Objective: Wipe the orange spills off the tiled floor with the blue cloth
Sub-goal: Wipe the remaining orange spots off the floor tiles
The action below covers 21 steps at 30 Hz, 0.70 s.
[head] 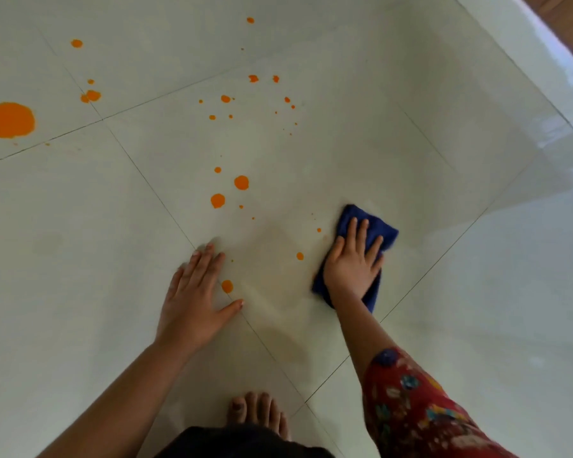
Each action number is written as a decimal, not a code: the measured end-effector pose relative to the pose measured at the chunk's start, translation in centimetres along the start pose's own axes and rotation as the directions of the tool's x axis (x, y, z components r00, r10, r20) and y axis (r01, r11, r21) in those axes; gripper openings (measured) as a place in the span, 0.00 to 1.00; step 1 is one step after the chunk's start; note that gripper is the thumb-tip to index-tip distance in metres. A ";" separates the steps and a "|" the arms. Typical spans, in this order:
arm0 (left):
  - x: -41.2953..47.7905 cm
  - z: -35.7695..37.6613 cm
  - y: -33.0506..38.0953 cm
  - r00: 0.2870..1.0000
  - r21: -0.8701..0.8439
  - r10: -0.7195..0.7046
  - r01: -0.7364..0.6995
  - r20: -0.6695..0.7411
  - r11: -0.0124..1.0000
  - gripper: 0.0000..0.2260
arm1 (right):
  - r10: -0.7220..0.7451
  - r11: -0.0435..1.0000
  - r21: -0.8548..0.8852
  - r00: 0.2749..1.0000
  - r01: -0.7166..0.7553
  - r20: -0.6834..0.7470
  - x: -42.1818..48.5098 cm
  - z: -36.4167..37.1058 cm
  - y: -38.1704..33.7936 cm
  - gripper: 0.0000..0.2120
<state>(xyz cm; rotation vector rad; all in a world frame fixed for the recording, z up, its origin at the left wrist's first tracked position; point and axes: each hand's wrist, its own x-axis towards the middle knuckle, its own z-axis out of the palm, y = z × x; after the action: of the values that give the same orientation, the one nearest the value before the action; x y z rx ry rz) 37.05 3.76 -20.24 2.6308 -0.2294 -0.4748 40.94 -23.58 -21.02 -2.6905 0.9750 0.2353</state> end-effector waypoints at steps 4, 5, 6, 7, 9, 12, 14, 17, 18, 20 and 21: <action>-0.2 0.4 0.1 1.000 0.058 0.001 0.000 -0.021 0.998 0.45 | -0.341 0.938 -0.054 0.940 0.342 0.024 -4.1 1.2 -0.5 0.27; -0.2 0.5 0.0 1.000 0.069 0.003 -0.002 -0.020 0.998 0.46 | -0.381 0.920 -0.079 0.923 0.384 0.042 -5.3 1.1 1.0 0.27; -0.3 0.6 0.0 1.000 0.078 0.004 -0.003 -0.013 0.997 0.46 | -0.369 0.924 -0.090 0.928 0.372 0.048 -5.8 0.8 2.6 0.27; -0.3 0.7 0.0 1.000 0.078 0.002 -0.001 -0.008 0.997 0.47 | -0.316 0.944 -0.089 0.948 0.319 0.037 -5.2 0.5 3.6 0.27; -0.4 0.9 0.0 1.000 0.061 -0.006 0.007 -0.002 0.998 0.47 | -0.149 0.986 -0.072 0.989 0.148 -0.006 -2.3 -0.2 3.9 0.27; -0.4 1.1 0.0 1.000 0.055 -0.006 0.007 -0.018 0.998 0.46 | -0.032 0.999 -0.026 0.999 0.031 -0.036 2.8 -0.5 0.2 0.26; -0.2 1.2 -0.1 0.999 0.064 0.004 -0.002 -0.032 0.998 0.46 | -0.091 0.996 -0.010 0.995 0.091 -0.031 4.6 0.0 -3.3 0.26; -0.4 1.2 -0.1 0.999 0.062 0.019 -0.017 -0.037 0.998 0.46 | -0.377 0.925 -0.044 0.926 0.377 -0.002 2.8 0.9 -5.5 0.26; -0.5 1.1 -0.1 0.999 0.058 0.022 -0.020 -0.039 0.998 0.46 | -0.510 0.857 -0.070 0.859 0.511 0.033 1.2 1.1 -4.8 0.26; -0.6 1.0 0.0 0.999 0.046 0.024 -0.021 -0.047 0.999 0.45 | -0.703 0.694 -0.095 0.700 0.714 0.124 -1.3 0.9 -1.3 0.25; -0.5 1.1 0.0 0.998 0.046 0.022 -0.020 -0.051 0.999 0.45 | -0.728 0.663 -0.101 0.670 0.742 0.145 -1.4 0.4 0.6 0.25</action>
<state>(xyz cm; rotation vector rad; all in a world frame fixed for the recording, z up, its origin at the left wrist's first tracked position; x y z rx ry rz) 36.17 3.45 -21.03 2.6784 -0.2538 -0.3983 39.48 -23.05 -21.19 -2.9192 -0.2379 0.2602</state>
